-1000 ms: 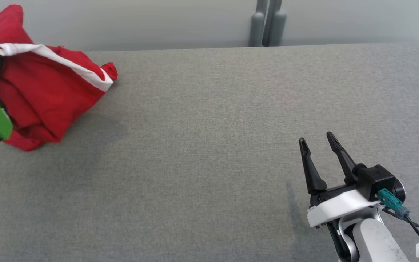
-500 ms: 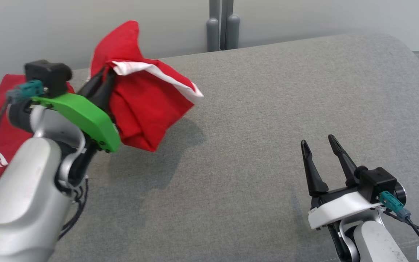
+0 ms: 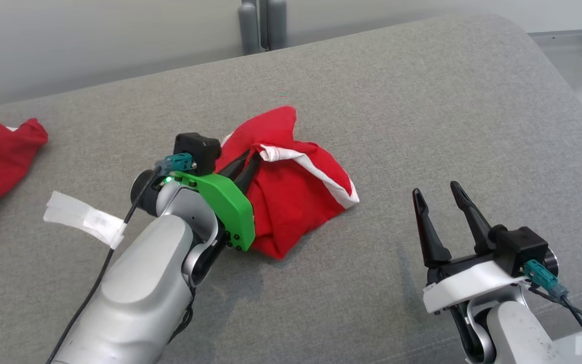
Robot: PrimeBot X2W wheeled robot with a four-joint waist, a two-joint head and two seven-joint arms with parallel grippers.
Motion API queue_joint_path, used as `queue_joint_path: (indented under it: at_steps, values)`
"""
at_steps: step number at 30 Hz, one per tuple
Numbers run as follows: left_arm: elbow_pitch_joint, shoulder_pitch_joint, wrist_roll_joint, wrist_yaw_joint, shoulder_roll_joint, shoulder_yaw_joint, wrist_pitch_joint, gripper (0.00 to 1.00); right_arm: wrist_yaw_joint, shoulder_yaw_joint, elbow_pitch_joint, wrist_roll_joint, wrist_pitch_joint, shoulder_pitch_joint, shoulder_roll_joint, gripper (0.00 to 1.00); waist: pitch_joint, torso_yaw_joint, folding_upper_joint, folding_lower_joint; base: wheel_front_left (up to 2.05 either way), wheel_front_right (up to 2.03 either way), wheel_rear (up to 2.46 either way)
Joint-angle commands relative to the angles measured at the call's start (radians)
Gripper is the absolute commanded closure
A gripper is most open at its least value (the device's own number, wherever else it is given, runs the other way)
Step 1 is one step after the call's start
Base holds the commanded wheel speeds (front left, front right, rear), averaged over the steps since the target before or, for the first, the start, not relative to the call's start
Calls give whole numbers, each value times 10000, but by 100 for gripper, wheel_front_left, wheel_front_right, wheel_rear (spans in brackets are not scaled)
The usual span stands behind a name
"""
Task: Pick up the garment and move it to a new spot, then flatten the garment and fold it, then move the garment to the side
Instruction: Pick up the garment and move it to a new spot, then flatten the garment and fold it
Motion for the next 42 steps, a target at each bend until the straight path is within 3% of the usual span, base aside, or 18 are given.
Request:
queue_joint_path:
  at_steps: [1,8,9,10,11,18,24,36,37,38,40,42]
  values:
    - [360,-215,127,-33,-5,-53,-146,100,1,29,-24,69,-35,-155,-19,0,283,-304,-1,0,0,0,0]
    - [2743,-680,536,-50,-223,-259,-1353,100,1,3,-23,214,-35,-205,-20,0,580,-584,-1,0,0,0,0]
    - [2954,-729,584,-51,-247,-281,-1495,85,1,-20,-18,215,-35,-208,-20,0,583,-580,-1,0,0,0,0]
    - [3153,-783,598,-54,-290,-267,-1657,53,1,-44,-11,208,-35,-203,-20,0,578,-563,-1,0,0,0,0]
    - [3324,-840,573,-59,-351,-246,-1810,0,1,-93,1,189,-35,-182,-20,0,558,-527,-1,0,0,0,0]
    - [3797,-1074,205,-206,-841,-280,-2524,0,1,-167,88,35,-35,-113,-20,0,255,-164,-1,0,0,0,0]
    - [3752,-1134,-134,-270,-1049,-526,-2518,0,1,-11,150,33,-35,-140,-20,0,117,-90,-1,0,0,0,0]
    - [4514,-1870,-423,-290,-1102,-796,-2532,0,1,75,69,116,-35,-316,-19,0,602,-798,-1,0,0,0,0]
    - [4551,-1911,-423,-293,-1105,-858,-2526,16,1,29,56,105,-35,-307,-20,0,630,-810,-1,0,0,0,0]
    - [4584,-1942,-431,-296,-1106,-922,-2502,43,1,-16,45,97,-35,-299,-19,0,649,-814,-1,0,0,0,0]
    - [4578,-1969,-464,-300,-1110,-1048,-2527,66,1,-94,34,86,-35,-288,-19,0,663,-789,-1,0,0,0,0]
    - [4477,-1950,-539,-300,-1116,-1137,-2596,96,1,-207,36,62,-35,-267,-20,0,627,-709,-1,0,0,0,0]
